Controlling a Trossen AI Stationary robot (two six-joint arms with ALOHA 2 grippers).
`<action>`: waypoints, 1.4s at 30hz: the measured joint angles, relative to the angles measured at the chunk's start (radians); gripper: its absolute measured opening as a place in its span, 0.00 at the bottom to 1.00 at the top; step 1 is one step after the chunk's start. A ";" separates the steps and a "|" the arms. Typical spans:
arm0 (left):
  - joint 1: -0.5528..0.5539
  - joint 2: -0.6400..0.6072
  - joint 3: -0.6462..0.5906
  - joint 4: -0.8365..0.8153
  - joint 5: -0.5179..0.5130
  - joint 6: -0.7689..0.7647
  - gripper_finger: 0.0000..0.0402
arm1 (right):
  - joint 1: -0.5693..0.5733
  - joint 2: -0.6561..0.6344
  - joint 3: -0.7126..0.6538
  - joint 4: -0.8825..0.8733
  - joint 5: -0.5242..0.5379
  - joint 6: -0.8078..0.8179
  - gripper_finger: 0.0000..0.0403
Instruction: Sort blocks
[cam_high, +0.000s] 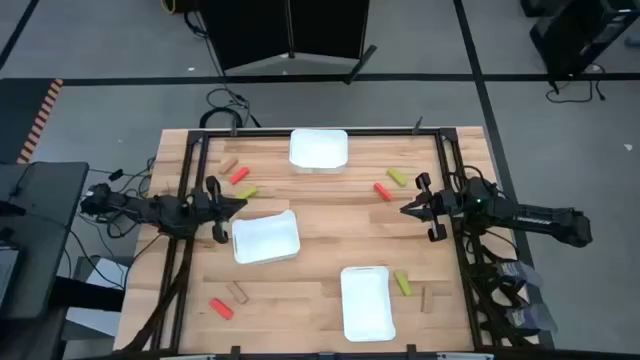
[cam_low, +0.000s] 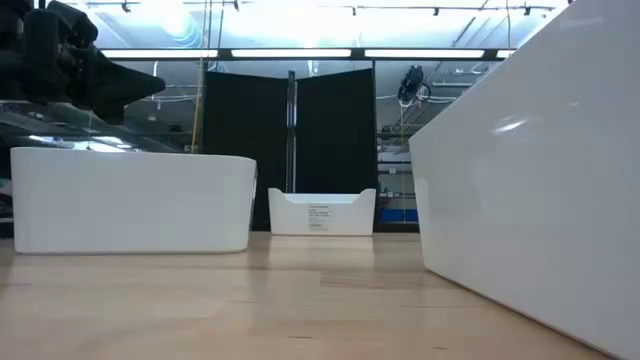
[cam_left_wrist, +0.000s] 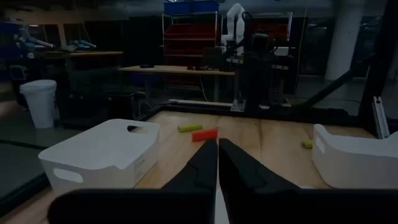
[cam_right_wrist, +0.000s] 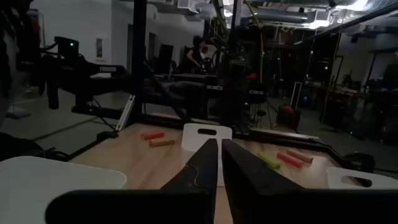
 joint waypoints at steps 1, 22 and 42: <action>0.000 0.000 0.000 0.000 0.000 0.000 0.06 | 0.000 0.000 0.000 0.000 0.000 0.000 0.09; 0.000 0.000 0.000 0.000 0.000 0.000 0.06 | 0.000 0.000 0.000 0.000 0.000 0.000 0.09; -0.001 0.000 0.000 0.166 0.009 -0.228 0.06 | 0.000 0.000 0.000 0.000 0.000 0.000 0.09</action>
